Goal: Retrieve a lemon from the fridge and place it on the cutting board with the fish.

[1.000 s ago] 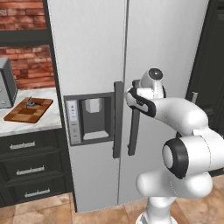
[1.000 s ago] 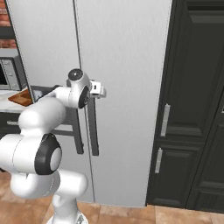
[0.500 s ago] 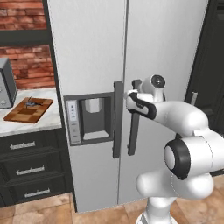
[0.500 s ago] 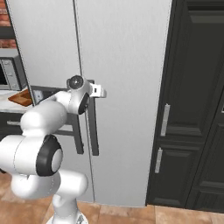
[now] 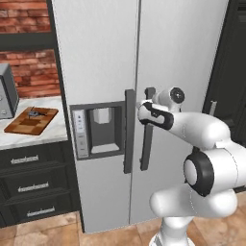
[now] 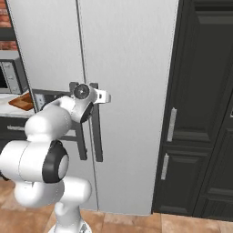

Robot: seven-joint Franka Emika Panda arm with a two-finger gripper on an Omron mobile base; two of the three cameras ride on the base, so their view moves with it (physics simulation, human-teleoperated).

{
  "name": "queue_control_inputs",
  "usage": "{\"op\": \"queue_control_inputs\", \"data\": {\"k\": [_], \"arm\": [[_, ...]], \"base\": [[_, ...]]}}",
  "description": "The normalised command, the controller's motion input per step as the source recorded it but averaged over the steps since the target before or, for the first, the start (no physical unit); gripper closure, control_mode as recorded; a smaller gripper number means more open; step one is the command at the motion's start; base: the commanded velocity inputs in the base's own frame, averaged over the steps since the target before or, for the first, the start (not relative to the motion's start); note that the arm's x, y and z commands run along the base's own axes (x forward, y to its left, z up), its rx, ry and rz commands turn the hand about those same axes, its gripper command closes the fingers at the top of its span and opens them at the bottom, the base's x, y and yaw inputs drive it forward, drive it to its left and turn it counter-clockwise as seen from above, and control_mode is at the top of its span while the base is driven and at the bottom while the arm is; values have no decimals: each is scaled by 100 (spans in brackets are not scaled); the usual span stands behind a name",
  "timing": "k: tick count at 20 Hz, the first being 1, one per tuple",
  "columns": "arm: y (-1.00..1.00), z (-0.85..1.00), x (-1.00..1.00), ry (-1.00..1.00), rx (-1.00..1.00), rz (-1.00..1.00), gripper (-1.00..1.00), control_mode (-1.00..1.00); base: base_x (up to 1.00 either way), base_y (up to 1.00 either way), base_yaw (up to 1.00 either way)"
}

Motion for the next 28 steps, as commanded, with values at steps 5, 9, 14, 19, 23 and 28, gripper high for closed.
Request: {"op": "queue_control_inputs", "data": {"k": [5,9,14,19,23,28], "arm": [[-31,24,-41,9,0,0,100,-100],[-65,43,-99,7,0,0,100,-100],[-99,25,-100,1,4,1,100,-100],[-100,34,-100,0,9,7,100,-100],[-100,10,-100,0,6,8,100,-100],[-87,10,-50,2,10,6,100,-100]], "base": [[0,0,0],[0,0,0],[0,0,0],[0,0,0],[0,0,0],[0,0,0]]}}
